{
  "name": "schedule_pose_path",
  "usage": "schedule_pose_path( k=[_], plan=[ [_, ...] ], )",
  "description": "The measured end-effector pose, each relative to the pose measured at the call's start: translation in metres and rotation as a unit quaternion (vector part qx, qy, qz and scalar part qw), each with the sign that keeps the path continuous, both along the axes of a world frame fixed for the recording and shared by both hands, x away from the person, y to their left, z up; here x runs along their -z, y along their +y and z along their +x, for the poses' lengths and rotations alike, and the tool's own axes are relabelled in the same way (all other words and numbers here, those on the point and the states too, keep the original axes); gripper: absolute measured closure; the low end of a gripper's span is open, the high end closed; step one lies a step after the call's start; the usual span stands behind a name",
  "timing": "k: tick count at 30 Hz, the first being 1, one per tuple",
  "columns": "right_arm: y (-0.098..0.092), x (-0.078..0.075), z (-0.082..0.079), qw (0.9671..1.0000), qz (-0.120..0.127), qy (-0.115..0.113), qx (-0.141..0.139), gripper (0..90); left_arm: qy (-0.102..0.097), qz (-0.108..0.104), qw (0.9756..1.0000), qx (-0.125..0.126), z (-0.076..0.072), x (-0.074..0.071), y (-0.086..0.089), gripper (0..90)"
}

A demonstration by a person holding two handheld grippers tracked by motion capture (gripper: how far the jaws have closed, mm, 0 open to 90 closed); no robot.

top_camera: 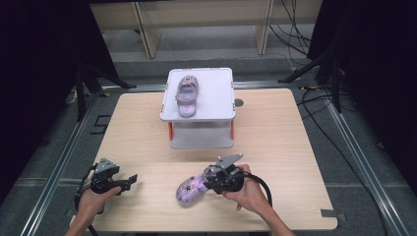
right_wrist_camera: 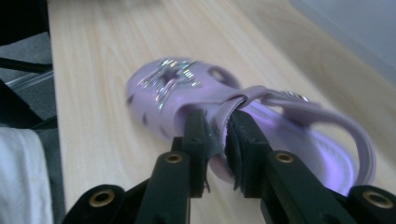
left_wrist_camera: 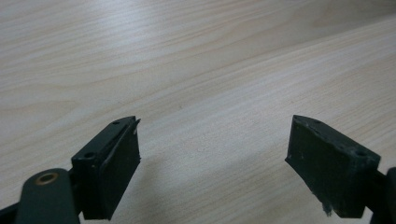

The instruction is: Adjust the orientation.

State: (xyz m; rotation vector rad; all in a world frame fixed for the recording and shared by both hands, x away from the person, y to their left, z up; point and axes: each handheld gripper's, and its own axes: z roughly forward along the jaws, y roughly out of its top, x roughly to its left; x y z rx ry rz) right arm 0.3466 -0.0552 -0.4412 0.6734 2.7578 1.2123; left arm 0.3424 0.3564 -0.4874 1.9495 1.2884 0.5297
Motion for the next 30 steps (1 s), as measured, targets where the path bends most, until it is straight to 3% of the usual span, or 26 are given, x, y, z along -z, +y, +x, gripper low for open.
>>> schedule_pose_path(
  k=[2, 7, 9, 16, 21, 25, 27, 28, 29, 30],
  plan=[
    [-0.002, 0.001, -0.005, 0.9998, 0.007, 0.016, 0.001, 77.5, 0.001, -0.001, 1.0000, -0.001, 0.000, 0.000, 0.000, 16.5],
    [0.000, 0.000, -0.021, 0.9998, 0.005, 0.021, -0.001, 73.1, 0.001, -0.001, 1.0000, -0.002, 0.000, 0.000, 0.000, 16.5],
    [0.001, 0.000, -0.026, 0.9996, 0.008, 0.025, -0.004, 72.5, 0.000, 0.008, 1.0000, -0.001, 0.000, 0.000, 0.001, 16.6],
    [0.005, 0.000, -0.037, 0.9990, 0.017, 0.040, -0.012, 70.7, 0.000, 0.006, 1.0000, 0.001, 0.000, 0.001, 0.000, 16.6],
    [0.012, 0.000, -0.041, 0.9975, 0.031, 0.062, -0.014, 68.5, 0.001, 0.008, 1.0000, 0.003, 0.001, 0.001, 0.001, 16.5],
    [0.021, -0.003, -0.047, 0.9971, 0.038, 0.061, -0.025, 65.3, 0.001, 0.008, 1.0000, 0.001, 0.000, 0.000, 0.000, 16.6],
    [0.023, -0.007, -0.050, 0.9976, 0.036, 0.051, -0.030, 64.3, 0.000, 0.000, 1.0000, 0.004, 0.000, 0.000, 0.000, 16.6],
    [0.023, -0.008, -0.050, 0.9976, 0.038, 0.048, -0.032, 64.1, -0.005, 0.008, 0.9999, 0.007, 0.001, 0.000, 0.001, 16.6],
    [0.022, -0.010, -0.050, 0.9980, 0.045, 0.029, -0.034, 63.6, -0.011, 0.013, 0.9997, 0.015, 0.002, 0.000, 0.002, 16.6],
    [0.021, -0.012, -0.050, 0.9979, 0.046, 0.032, -0.032, 63.2, -0.006, 0.005, 0.9999, 0.007, 0.001, 0.001, 0.001, 16.6]
  ],
)
